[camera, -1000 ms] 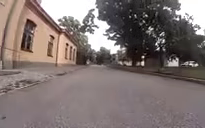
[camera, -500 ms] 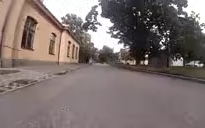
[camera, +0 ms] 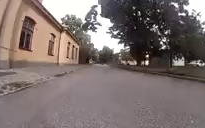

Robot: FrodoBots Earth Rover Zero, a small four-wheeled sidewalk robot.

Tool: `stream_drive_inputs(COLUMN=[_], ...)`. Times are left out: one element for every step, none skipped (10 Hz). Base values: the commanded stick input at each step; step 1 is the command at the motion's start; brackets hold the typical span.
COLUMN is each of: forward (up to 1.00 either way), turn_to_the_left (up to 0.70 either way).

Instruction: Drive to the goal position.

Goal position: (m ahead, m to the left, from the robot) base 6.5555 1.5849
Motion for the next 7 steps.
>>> stream_drive_inputs(forward=[0.70,0.70,0.70,0.70,0.70,0.70,0.70], turn_to_the_left=[0.00,0.00,0.00,0.00,0.00,0.00,0.00])
